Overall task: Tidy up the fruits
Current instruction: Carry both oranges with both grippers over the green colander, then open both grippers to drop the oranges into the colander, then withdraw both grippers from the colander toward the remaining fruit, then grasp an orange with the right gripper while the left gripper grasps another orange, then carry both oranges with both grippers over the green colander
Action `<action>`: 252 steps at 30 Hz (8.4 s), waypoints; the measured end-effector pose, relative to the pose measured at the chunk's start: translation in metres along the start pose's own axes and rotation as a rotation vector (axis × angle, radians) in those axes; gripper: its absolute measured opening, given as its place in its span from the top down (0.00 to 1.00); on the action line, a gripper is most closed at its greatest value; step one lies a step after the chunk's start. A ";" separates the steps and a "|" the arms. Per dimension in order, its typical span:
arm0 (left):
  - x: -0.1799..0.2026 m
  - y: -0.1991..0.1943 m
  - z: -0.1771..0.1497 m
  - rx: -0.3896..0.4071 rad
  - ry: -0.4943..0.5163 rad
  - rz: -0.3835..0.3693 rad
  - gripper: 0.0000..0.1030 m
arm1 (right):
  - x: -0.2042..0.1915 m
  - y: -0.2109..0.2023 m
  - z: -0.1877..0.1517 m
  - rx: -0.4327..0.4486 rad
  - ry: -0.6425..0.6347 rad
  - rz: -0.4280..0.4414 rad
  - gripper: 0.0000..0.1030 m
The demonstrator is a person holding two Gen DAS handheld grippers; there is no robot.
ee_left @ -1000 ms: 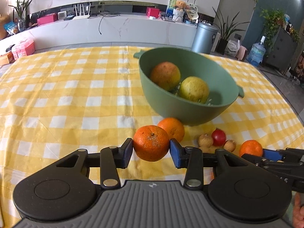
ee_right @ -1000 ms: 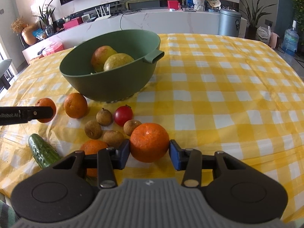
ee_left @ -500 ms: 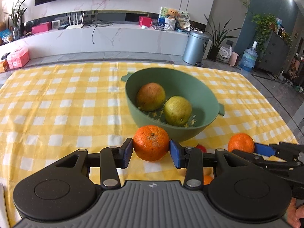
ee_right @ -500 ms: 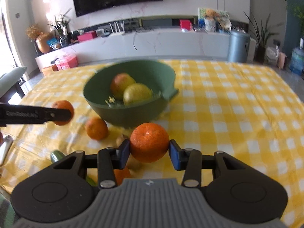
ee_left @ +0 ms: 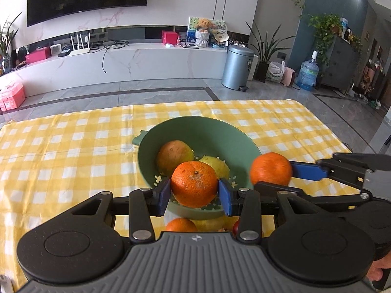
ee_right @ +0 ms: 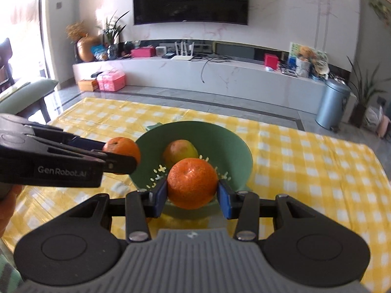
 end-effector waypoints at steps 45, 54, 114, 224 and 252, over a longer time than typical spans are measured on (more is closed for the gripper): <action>-0.022 0.064 0.001 -0.151 0.052 0.028 0.36 | -0.006 0.094 0.013 -0.217 -0.271 0.149 0.60; -0.026 0.030 0.014 -0.062 0.016 0.045 0.28 | -0.004 0.094 0.020 -0.206 -0.213 0.147 0.60; -0.023 -0.048 -0.067 -0.112 0.020 0.004 0.28 | -0.027 -0.023 -0.053 -0.106 0.131 0.001 0.39; -0.027 0.001 -0.019 -0.040 -0.149 -0.017 0.53 | 0.012 -0.001 -0.039 0.014 0.208 -0.037 0.60; -0.018 0.078 0.002 -0.162 -0.055 0.013 0.53 | 0.008 0.084 0.005 -0.107 -0.129 0.061 0.60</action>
Point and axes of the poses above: each gripper's, at about its wrist camera, not at the fingertips, and y roughly the way its jaws point, x to its right, z to its top, the point moved 7 cm from there along y, roughly the way its jaws point, and after that the axes turned 13 degrees about -y, right-handed, at the moved point
